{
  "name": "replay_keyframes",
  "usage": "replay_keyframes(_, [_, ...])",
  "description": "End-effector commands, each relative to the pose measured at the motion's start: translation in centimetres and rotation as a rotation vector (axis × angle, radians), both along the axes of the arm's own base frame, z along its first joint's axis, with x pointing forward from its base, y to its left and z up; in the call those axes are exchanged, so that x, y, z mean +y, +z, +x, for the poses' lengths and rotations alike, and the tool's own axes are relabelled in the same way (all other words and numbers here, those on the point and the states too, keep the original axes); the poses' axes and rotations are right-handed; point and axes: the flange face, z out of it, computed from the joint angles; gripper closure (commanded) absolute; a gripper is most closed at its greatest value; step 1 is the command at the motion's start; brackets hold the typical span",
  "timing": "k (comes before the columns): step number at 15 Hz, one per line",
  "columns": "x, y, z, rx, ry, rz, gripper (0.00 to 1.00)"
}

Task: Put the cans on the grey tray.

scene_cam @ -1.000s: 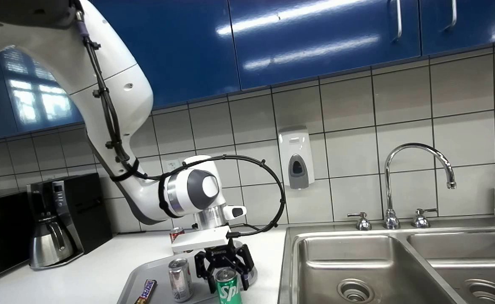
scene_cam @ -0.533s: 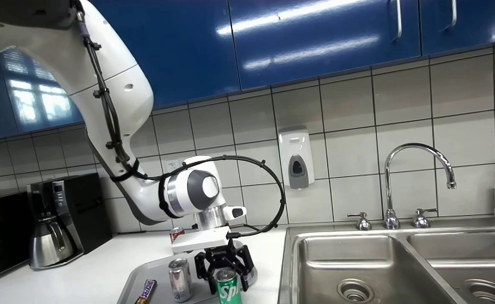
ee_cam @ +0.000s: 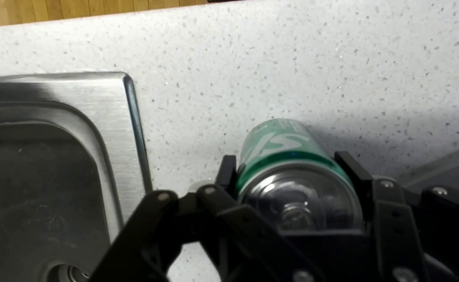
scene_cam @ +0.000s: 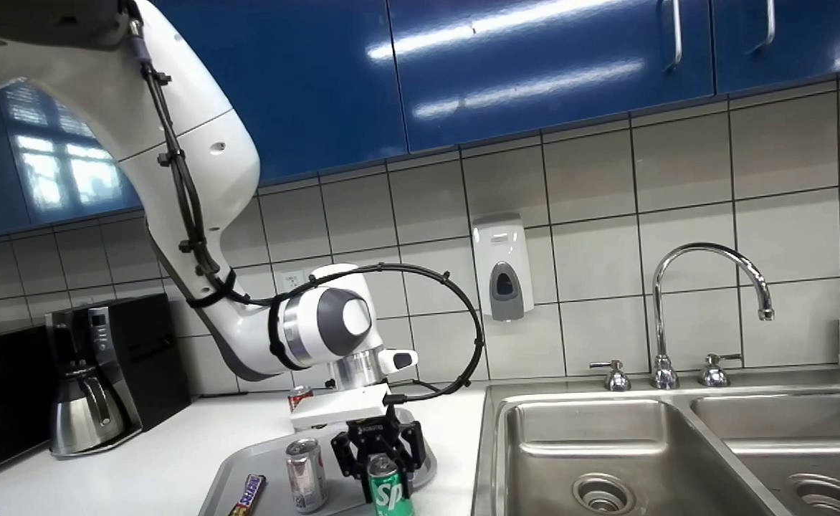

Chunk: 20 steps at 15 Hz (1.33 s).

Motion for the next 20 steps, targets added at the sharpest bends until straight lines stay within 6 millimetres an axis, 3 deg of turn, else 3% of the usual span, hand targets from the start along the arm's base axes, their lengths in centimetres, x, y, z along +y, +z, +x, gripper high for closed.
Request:
replay_keyframes(1, [0.7, 2.6, 0.3, -0.024, -0.012, 0.021, 0.60])
replay_keyframes(6, [1.6, 7.2, 1.5, -0.062, -0.017, 0.088, 0.60])
replay_keyframes(9, [1.8, 8.3, 3.1, -0.088, -0.021, 0.074, 0.60])
replay_keyframes(20, [2.6, 4.0, 8.7, -0.065, -0.072, 0.042, 0.60])
